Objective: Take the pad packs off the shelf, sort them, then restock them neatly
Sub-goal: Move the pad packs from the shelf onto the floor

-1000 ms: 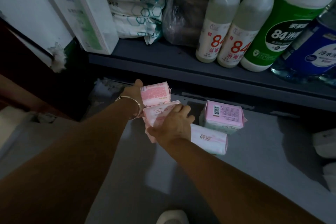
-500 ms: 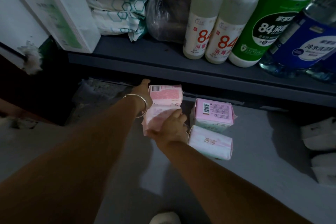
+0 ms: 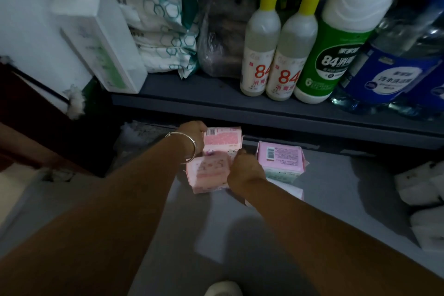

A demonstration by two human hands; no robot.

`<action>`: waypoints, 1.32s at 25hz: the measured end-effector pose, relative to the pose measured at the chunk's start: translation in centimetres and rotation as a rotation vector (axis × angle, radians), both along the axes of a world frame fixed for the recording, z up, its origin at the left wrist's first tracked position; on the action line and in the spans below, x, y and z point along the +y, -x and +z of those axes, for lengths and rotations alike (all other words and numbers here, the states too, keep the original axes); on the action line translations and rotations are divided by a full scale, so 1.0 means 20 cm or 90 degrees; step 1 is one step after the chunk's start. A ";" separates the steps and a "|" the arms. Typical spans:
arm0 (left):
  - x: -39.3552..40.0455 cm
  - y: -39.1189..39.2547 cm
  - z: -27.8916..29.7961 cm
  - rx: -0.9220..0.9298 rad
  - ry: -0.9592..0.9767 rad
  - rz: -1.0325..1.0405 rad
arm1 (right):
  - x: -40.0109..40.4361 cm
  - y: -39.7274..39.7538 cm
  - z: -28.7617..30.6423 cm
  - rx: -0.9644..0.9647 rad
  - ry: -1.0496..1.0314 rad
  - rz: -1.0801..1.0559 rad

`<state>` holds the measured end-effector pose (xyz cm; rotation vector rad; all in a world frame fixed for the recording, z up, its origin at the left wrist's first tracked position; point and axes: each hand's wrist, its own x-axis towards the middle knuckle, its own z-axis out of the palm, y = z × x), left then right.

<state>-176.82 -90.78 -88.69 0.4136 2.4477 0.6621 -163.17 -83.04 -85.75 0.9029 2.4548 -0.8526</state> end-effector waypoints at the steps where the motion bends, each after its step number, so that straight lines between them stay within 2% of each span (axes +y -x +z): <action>1: 0.00 -0.02 0.07 -0.003 -0.015 -0.017 | 0.02 -0.02 0.06 0.014 -0.014 0.021; 6: 0.00 -0.18 0.55 0.081 -0.015 -0.124 | 0.15 -0.14 0.47 0.109 -0.081 0.106; 10: 0.02 -0.32 0.97 0.143 -0.073 -0.139 | 0.25 -0.26 0.86 0.195 -0.132 0.155; 19: 0.10 -0.48 1.90 0.326 -0.208 -0.134 | 0.43 -0.34 1.68 0.391 -0.201 0.113; 27: 0.24 -0.20 2.13 0.379 -0.268 -0.122 | 0.56 0.00 1.94 0.445 -0.258 0.090; 31: 0.39 -0.07 2.19 0.385 -0.276 -0.143 | 0.71 0.13 2.01 0.422 -0.392 0.088; 33: 0.44 0.00 2.21 0.405 -0.249 -0.168 | 0.79 0.19 2.04 0.362 -0.444 0.104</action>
